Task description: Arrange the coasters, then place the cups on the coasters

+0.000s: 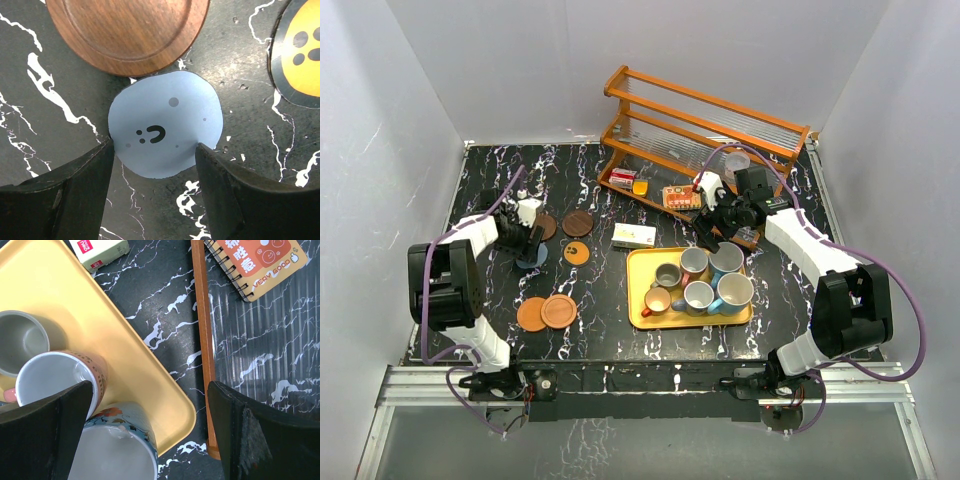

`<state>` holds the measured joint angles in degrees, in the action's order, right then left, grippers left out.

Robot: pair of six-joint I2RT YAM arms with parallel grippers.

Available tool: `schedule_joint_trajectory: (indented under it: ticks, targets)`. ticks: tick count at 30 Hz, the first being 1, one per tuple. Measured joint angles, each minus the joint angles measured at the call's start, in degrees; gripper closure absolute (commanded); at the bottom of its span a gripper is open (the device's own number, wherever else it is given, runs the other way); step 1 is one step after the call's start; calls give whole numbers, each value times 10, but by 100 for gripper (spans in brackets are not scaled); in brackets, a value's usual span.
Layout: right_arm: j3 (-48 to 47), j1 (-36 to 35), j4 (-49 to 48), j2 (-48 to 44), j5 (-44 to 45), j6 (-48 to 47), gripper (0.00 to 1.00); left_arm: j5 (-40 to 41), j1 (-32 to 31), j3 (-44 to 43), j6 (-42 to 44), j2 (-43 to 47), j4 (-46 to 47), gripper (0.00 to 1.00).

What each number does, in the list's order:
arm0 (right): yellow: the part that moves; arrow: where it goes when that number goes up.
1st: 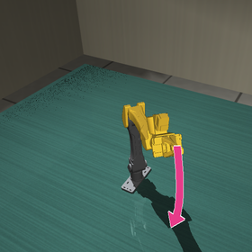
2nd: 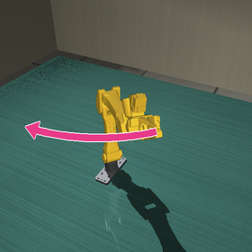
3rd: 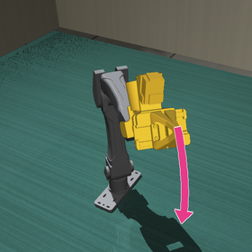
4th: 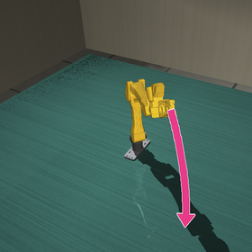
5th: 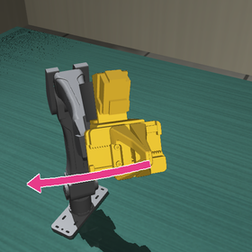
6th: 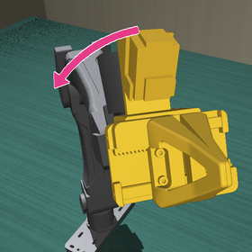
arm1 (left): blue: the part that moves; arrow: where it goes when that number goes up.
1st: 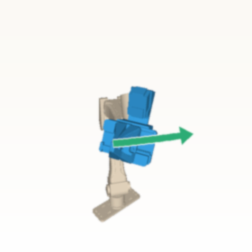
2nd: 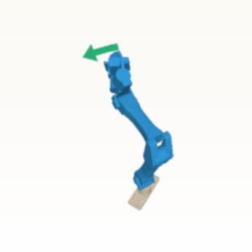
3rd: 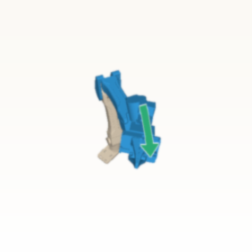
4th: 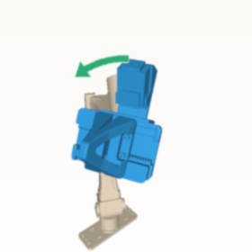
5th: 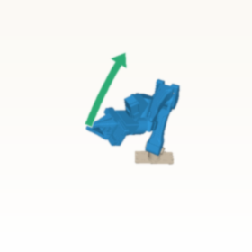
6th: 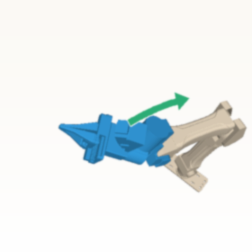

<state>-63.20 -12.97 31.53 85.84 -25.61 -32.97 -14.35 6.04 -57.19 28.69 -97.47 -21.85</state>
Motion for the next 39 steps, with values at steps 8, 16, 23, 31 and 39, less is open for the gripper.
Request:
schedule_joint_trajectory:
  ticks: [8,16,23,31,39]
  targets:
    - [0,0,0,0,0,0,2,2,-15,7,-3,7,-5,37]
    - [0,0,0,0,0,0,2,3,-18,7,-6,8,-7,36]
    - [0,0,0,0,0,0,2,7,-27,7,-15,8,-8,36]
    - [0,0,0,0,-5,1,2,12,-31,6,-28,7,-6,35]
    - [0,0,-1,-12,-10,14,2,17,-33,3,-41,5,-4,32]
